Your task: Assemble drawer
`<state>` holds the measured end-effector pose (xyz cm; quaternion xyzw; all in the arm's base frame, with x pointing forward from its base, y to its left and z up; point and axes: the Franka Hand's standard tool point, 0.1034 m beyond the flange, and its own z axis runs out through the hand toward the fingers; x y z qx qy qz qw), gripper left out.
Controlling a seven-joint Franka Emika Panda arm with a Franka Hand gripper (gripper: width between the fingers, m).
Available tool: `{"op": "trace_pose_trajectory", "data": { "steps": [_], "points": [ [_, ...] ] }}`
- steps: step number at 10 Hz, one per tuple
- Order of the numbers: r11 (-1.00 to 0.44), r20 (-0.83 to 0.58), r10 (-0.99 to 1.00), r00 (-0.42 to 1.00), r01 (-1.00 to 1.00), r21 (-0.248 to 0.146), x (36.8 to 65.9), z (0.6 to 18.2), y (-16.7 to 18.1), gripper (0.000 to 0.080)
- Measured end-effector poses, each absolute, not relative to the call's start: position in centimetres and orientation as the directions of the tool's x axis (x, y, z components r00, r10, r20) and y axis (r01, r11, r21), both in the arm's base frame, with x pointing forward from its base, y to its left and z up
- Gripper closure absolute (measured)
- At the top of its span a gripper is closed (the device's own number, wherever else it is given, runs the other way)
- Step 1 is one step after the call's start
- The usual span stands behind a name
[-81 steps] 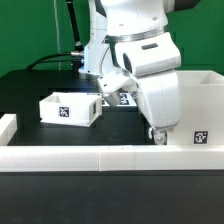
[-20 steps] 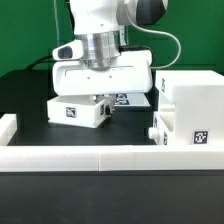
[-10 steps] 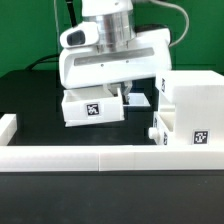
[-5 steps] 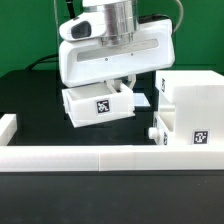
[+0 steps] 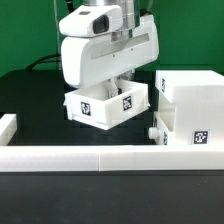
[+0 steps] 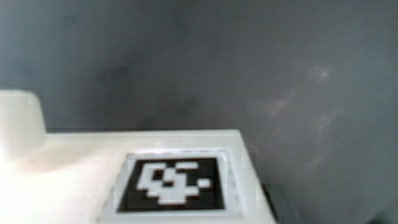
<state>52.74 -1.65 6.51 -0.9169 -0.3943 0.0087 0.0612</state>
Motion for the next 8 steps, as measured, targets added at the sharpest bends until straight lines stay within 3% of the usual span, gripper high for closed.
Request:
{"op": "trace_pose_trajectory", "data": {
  "steps": [3, 6, 8],
  "points": [
    [-0.513, 0.053, 0.852, 0.521, 0.851, -0.112, 52.6, 6.3, -1.8, 0.0755],
    [-0.180, 0.050, 0.982, 0.184, 0.980, -0.083, 53.1, 6.0, -2.5, 0.0755],
    [-0.034, 0.045, 0.998, 0.037, 0.997, -0.073, 53.3, 5.9, -2.7, 0.0755]
  ]
}}
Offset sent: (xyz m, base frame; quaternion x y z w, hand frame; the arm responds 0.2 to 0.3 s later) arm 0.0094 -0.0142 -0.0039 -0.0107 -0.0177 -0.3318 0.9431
